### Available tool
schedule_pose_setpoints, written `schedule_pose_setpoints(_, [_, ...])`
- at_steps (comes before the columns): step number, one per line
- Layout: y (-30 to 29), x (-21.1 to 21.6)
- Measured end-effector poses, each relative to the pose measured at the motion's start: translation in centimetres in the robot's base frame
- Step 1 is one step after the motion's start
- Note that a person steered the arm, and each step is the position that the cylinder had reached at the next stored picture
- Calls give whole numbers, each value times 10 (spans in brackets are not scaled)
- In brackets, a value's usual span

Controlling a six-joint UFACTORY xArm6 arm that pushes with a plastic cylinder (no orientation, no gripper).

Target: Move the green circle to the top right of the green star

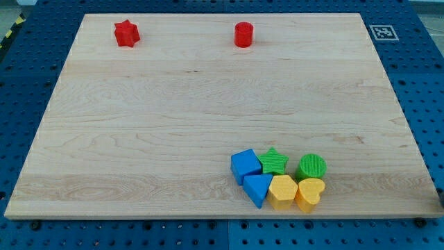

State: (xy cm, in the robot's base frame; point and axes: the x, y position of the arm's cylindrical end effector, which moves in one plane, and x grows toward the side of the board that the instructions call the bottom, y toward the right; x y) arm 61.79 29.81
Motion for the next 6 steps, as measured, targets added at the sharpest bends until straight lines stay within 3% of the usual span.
schedule_pose_setpoints(4, [-76,0])
schedule_pose_setpoints(6, [-165,-38])
